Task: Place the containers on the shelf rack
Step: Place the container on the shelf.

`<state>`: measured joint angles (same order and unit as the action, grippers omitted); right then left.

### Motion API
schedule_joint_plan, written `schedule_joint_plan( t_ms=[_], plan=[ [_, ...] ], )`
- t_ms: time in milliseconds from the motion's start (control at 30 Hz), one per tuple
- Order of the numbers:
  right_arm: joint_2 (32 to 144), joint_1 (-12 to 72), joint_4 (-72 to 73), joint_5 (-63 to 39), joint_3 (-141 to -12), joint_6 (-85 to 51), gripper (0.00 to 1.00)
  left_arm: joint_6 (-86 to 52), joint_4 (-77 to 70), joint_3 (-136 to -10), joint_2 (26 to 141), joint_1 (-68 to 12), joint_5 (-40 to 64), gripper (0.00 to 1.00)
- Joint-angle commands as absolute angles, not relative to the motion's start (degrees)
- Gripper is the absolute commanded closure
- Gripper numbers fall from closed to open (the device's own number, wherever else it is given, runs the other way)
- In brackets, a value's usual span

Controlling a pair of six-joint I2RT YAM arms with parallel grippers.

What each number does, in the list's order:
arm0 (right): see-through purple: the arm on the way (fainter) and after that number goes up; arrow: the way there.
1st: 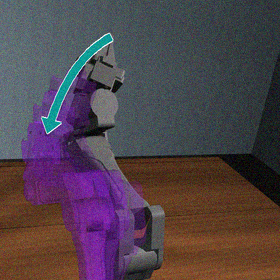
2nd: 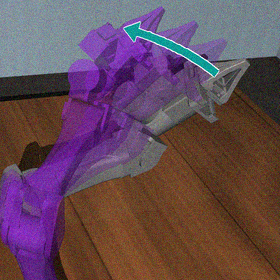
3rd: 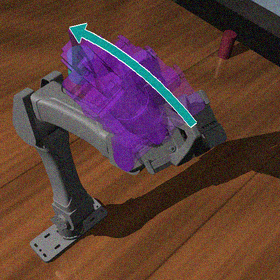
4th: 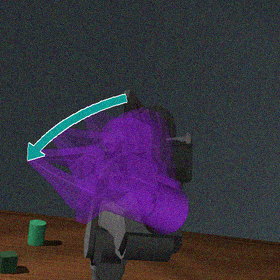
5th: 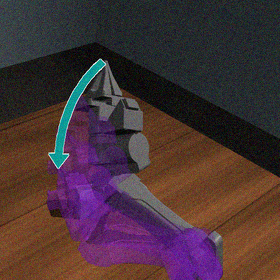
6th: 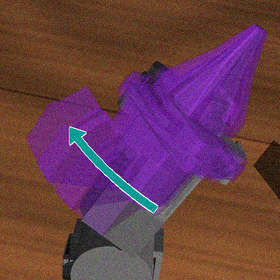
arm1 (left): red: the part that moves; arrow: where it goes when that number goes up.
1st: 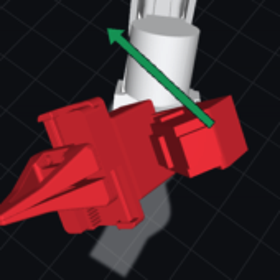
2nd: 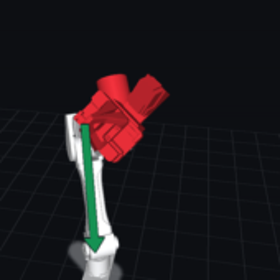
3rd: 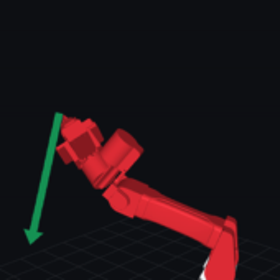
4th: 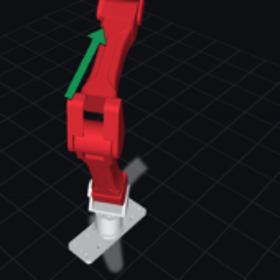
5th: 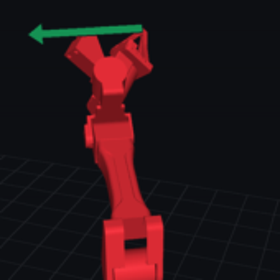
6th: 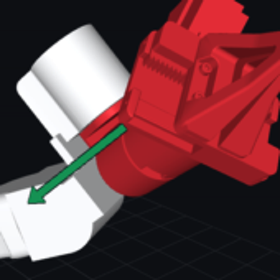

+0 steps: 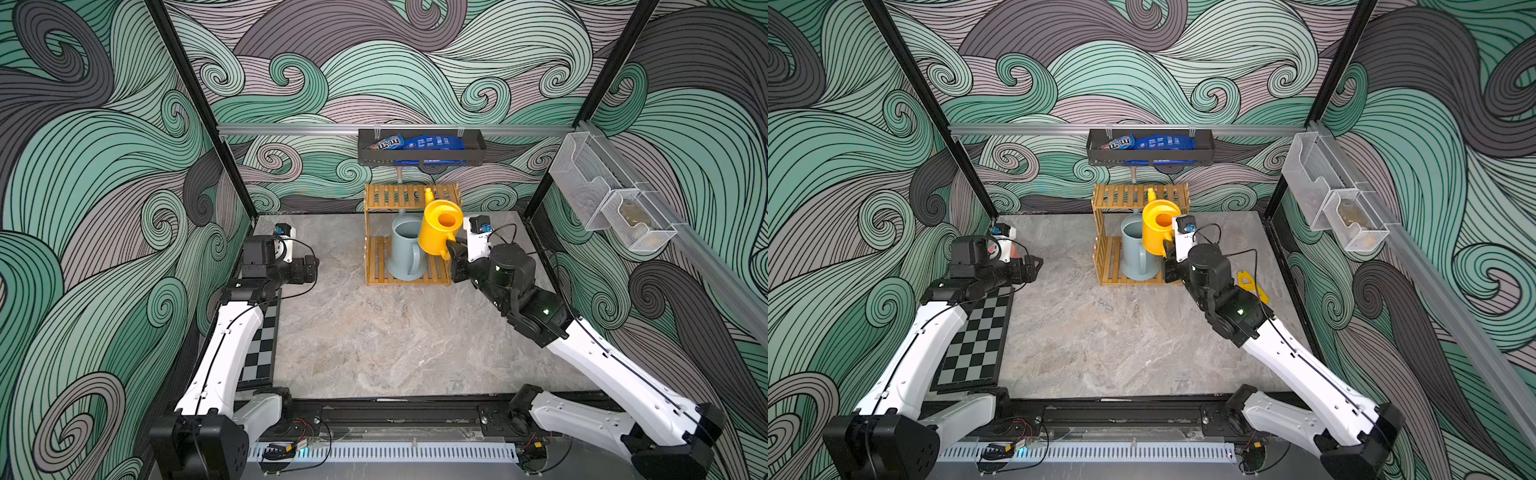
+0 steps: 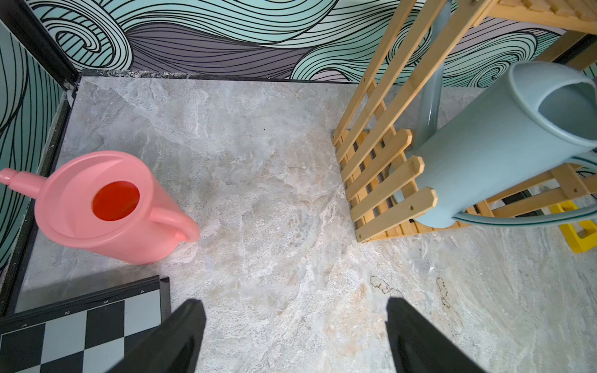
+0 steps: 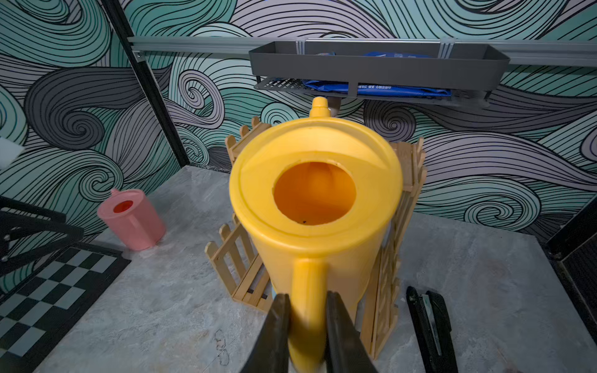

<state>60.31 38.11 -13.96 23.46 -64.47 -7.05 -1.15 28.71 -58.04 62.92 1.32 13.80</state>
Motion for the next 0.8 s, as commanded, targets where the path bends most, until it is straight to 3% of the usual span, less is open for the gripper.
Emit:
schedule_joint_plan(
  t_ms=[0, 333, 767],
  plan=[
    [62.0, 35.4, -10.5, 22.3, -68.6, -4.7, 0.93, -1.7, 28.6, -58.8, 63.1, 1.7, 14.8, 0.09],
    [69.6, 27.5, -6.7, 18.1, -75.9, -2.1, 0.93, -1.8, 29.2, -59.3, 63.2, 1.7, 15.1, 0.09],
    [82.3, 24.4, -7.8, 15.6, -87.3, -2.3, 0.93, -2.0, 28.6, -58.7, 63.4, 1.7, 15.6, 0.09]
  ],
)
